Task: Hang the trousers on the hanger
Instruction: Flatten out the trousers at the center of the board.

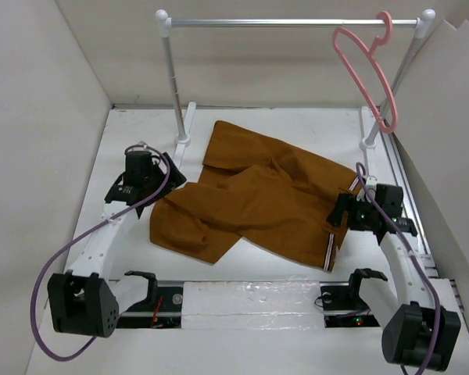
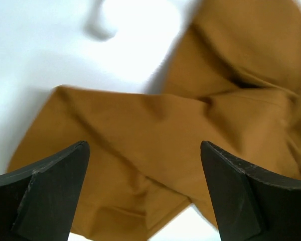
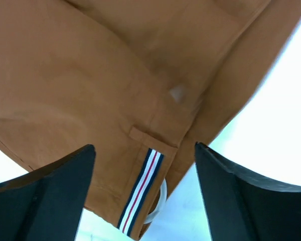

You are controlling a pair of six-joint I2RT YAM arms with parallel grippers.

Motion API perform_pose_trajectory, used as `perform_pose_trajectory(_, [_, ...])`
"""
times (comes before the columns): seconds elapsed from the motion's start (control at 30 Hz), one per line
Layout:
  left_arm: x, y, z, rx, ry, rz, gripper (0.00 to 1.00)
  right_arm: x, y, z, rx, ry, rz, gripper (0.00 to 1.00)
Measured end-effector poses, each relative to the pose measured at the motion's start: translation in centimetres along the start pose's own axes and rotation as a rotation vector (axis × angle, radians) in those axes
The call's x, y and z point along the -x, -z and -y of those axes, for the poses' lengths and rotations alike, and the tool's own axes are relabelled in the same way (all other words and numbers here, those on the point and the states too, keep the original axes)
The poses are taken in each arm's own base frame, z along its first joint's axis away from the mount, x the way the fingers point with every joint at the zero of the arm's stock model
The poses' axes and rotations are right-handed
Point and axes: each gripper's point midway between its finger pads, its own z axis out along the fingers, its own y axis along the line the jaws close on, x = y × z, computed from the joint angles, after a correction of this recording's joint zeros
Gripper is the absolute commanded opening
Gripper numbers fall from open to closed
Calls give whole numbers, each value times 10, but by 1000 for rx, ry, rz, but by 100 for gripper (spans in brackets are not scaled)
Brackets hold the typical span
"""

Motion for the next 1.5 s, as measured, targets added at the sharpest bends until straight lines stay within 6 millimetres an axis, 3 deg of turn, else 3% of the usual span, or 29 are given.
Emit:
perform_pose_trajectory(0.1, [-17,-20,-39,118,80,-35,90,-27,-1,1,-3,-40,-42,90])
perform_pose_trajectory(0.23, [-39,-27,-86,273,181,-59,90,-25,2,3,-27,-52,-50,92])
perform_pose_trajectory(0.3, [-39,-20,-92,306,200,-30,90,-11,6,7,-61,-43,-29,93])
perform_pose_trajectory(0.33, [-35,-15,-92,309,207,-2,98,-3,7,9,-74,-39,-18,93])
perform_pose_trajectory(0.43, [-12,8,-84,270,230,132,99,24,6,12,-91,-25,13,95])
perform_pose_trajectory(0.5, [-4,17,-82,256,246,181,99,30,-4,16,-93,-30,4,97])
perform_pose_trajectory(0.63, [-12,8,-87,286,288,150,99,11,-30,26,-71,-93,-83,96])
perform_pose_trajectory(0.8, [-53,-27,-107,364,338,-8,97,-19,-40,27,-47,-156,-136,89])
perform_pose_trajectory(0.83, [-60,-34,-110,376,345,-38,79,-21,-40,26,-43,-159,-134,88])
perform_pose_trajectory(0.9, [-68,-46,-111,380,363,-79,44,-23,-40,25,-36,-158,-121,74])
perform_pose_trajectory(0.93, [-72,-52,-109,372,371,-100,0,-22,-41,24,-30,-159,-109,65])
perform_pose_trajectory(1.07, [-76,-61,-103,336,379,-134,0,-28,-45,26,-21,-166,-109,29])
perform_pose_trajectory(1.1, [-73,-59,-99,321,379,-124,0,-28,-48,27,-14,-174,-106,12])
perform_pose_trajectory(1.17, [-60,-52,-91,289,373,-84,0,-27,-54,27,13,-201,-108,1])
perform_pose_trajectory(1.23, [-33,-38,-76,244,356,-8,0,-28,-59,26,38,-218,-118,0])
perform_pose_trajectory(1.33, [33,-2,-35,147,281,175,0,-24,-62,24,62,-225,-110,0])
perform_pose_trajectory(1.47, [125,75,42,-43,110,439,0,-18,-63,24,63,-234,-95,0])
perform_pose_trajectory(1.5, [127,77,44,-48,104,445,0,-16,-63,23,66,-239,-93,0])
